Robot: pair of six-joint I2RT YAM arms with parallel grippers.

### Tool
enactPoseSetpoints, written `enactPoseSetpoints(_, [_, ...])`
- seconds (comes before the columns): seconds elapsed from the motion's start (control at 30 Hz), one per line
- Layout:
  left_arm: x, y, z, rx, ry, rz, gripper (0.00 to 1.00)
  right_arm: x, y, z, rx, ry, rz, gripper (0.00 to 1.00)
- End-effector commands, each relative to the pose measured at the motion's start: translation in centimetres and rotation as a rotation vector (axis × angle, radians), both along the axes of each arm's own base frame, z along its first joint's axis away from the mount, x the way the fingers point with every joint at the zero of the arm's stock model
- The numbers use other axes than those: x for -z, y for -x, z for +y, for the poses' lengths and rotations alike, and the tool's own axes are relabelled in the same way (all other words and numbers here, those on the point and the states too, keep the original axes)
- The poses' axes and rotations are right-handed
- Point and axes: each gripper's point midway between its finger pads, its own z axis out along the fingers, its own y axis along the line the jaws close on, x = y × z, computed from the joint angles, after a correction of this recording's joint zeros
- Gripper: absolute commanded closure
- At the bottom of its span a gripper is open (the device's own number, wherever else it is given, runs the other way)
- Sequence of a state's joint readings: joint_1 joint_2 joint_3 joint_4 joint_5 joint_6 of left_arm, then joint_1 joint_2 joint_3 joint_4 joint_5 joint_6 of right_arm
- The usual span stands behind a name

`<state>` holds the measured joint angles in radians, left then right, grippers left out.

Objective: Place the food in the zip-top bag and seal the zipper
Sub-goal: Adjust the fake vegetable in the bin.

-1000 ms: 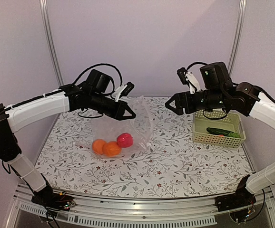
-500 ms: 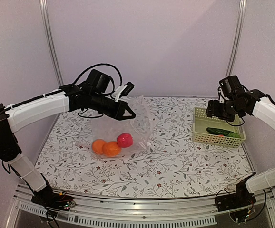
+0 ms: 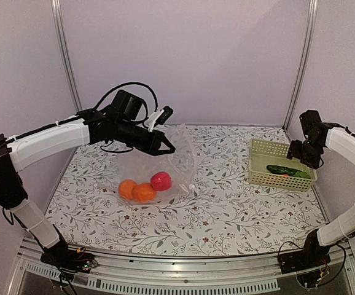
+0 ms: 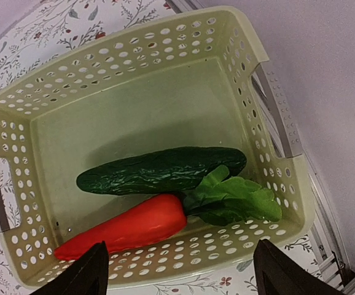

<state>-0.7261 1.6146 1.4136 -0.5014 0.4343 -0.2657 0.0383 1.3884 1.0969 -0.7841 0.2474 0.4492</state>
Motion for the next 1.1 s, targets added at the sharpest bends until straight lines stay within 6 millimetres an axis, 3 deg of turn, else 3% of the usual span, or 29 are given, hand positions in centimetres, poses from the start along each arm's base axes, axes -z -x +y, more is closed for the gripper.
enactPoseSetpoints(0.0, [-0.6,0.1,0.5,-0.005,0.006,-0.012,1.0,1.9,-0.3,-0.6,0.02,-0.023,0.032,0.17])
enactPoseSetpoints(0.1, [-0.6,0.2,0.5,-0.004,0.007,-0.01,1.0,3.4,-0.1,-2.6,0.084,-0.024,0.065,0.17])
enactPoseSetpoints(0.27, [-0.7,0.2,0.4,-0.004,0.008,-0.011,1.0,5.4,-0.2,-4.5,0.144,-0.032,0.099,0.17])
enactPoseSetpoints(0.6, [-0.7,0.1,0.5,-0.006,0.004,-0.018,1.0,8.7,-0.7,-5.2,0.183,-0.042,0.16,0.2])
enactPoseSetpoints(0.8, [-0.6,0.0,0.6,-0.01,-0.002,-0.021,1.0,9.7,-1.0,-4.9,0.192,-0.066,0.164,0.46])
enactPoseSetpoints(0.97, [-0.5,-0.1,0.6,-0.01,-0.003,-0.02,1.0,8.9,-1.5,-4.7,0.189,-0.084,0.132,0.82])
enactPoseSetpoints(1.07, [-0.5,0.0,0.6,-0.01,-0.005,-0.018,1.0,8.2,-2.0,-4.6,0.186,-0.09,0.112,0.95])
